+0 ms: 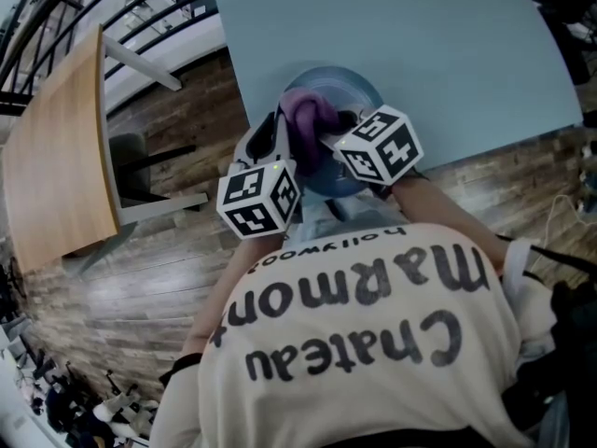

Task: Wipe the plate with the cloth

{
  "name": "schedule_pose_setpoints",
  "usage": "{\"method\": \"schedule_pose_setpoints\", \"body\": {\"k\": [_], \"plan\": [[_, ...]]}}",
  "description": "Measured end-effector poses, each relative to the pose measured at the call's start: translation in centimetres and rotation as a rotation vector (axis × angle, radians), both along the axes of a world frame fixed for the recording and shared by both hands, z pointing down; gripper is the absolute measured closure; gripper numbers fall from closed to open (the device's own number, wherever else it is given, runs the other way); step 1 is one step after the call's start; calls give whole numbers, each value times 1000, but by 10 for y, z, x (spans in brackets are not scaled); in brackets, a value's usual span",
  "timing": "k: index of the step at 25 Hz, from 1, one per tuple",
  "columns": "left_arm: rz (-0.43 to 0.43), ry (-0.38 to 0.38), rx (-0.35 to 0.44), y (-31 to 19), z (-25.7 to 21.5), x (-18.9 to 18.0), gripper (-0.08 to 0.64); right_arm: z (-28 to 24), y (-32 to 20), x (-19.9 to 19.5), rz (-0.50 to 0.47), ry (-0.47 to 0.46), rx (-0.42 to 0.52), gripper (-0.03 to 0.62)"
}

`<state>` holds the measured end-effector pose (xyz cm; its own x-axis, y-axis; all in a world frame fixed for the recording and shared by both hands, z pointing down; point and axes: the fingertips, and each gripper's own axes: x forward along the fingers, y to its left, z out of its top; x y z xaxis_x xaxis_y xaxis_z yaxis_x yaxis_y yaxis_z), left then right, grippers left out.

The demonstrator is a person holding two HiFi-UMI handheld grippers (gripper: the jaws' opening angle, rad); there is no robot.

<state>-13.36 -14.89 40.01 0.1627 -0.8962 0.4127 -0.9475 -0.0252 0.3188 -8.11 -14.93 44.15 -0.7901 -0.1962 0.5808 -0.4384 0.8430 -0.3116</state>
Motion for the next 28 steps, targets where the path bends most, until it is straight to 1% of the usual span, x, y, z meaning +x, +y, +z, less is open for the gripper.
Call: {"method": "schedule_pose_setpoints", "body": {"k": [9, 17, 28], "plan": [[-5, 20, -9, 0, 3, 0, 526, 17, -18, 29, 104, 49, -31, 497], [-21, 36, -22, 1, 8, -6, 526, 37, -30, 62, 228, 99, -82, 497], [-24, 48, -33, -2, 7, -6, 526, 55, -35, 100, 308, 205, -115, 497]]}}
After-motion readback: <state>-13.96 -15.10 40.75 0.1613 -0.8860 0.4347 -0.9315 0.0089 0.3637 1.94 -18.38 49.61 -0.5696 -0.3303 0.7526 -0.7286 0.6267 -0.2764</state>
